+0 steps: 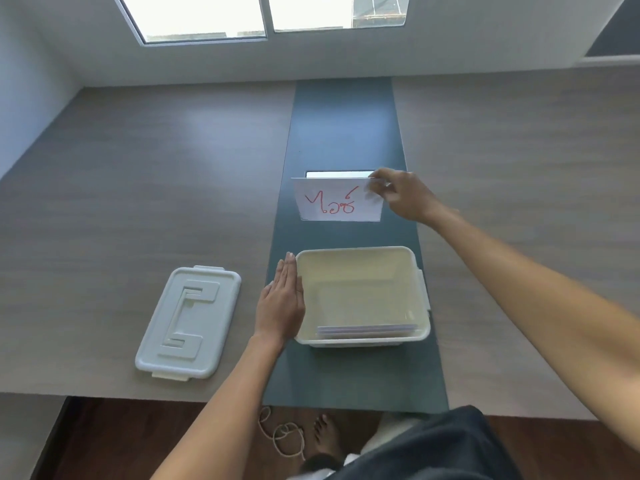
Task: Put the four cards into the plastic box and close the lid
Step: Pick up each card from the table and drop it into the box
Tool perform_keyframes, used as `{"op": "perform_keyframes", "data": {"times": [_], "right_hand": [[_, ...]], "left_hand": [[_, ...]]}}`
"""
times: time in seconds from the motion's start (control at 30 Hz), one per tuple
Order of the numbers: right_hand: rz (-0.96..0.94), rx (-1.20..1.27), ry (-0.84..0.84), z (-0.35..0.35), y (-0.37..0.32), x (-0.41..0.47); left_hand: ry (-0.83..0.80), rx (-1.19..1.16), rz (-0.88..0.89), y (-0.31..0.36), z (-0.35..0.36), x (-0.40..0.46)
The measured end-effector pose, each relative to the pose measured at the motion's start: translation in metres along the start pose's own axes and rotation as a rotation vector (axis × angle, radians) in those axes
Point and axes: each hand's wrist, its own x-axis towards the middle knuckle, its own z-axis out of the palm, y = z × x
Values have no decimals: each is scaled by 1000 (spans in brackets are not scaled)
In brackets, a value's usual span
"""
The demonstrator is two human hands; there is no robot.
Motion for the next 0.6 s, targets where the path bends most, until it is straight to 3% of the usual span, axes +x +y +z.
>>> {"op": "perform_keyframes", "data": {"times": [0.6], "right_hand": [[-76, 126, -50, -31, -26, -116]], "left_hand": [[-9, -53, 50, -6, 1, 7]]}}
